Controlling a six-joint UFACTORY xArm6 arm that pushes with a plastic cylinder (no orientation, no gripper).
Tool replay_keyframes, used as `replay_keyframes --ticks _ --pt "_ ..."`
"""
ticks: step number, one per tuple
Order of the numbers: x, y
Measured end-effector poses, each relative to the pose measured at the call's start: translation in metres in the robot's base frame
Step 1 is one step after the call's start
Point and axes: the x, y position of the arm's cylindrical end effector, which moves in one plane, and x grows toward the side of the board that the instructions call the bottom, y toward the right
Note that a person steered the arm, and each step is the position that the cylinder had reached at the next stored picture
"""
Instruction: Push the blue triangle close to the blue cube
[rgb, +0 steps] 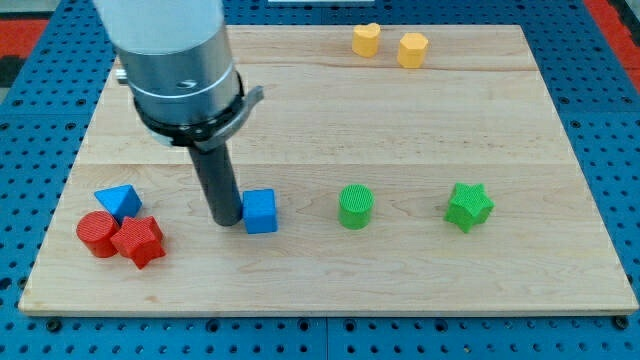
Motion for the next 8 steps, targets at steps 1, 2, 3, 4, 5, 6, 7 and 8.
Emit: replay_keyframes --ticks 1,2,3,4,5,6,7,8 --pt "-0.02 -0.018" --pt "-0.049 -0.094" --pt "-0.051 -0.14" --pt "-0.048 -0.197" --pt "-0.024 -0.21" --pt "-0.013 -0.158" --pt "-0.013 -0.118" --pt "-0.013 -0.102"
